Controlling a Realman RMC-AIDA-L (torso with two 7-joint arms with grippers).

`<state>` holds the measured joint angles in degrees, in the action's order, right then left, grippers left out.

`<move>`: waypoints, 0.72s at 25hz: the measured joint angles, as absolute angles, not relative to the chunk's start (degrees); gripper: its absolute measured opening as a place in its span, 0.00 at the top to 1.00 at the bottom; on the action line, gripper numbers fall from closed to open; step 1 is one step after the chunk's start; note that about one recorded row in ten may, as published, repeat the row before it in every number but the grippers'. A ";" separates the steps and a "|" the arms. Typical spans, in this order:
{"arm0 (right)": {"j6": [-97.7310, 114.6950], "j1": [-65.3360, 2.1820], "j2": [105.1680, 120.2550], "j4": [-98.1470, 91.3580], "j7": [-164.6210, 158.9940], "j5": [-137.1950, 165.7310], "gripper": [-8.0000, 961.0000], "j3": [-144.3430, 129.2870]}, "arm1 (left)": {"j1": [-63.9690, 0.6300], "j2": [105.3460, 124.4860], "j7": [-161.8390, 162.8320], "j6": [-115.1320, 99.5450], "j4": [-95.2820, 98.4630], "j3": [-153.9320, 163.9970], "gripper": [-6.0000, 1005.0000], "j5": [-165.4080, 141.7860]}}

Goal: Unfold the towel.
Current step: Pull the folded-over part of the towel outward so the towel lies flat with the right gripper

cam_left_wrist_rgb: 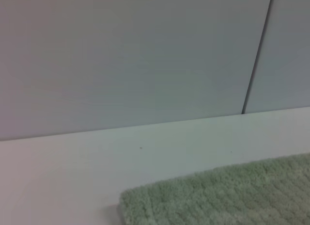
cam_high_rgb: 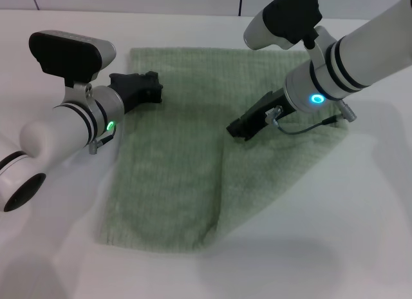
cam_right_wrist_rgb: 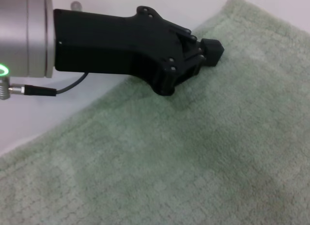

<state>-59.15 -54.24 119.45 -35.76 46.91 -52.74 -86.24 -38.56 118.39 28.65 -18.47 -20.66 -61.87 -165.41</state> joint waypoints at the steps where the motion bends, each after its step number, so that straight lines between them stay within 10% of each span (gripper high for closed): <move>1: -59.15 -54.24 119.45 -35.76 46.91 -52.74 0.91 -86.23 | -38.53 118.39 28.65 -18.48 -20.66 -61.87 0.98 -165.41; 18: -86.64 -38.75 118.89 -73.89 42.02 -45.16 0.96 -84.92 | -38.32 118.29 28.65 -18.47 -20.72 -61.87 0.98 -165.41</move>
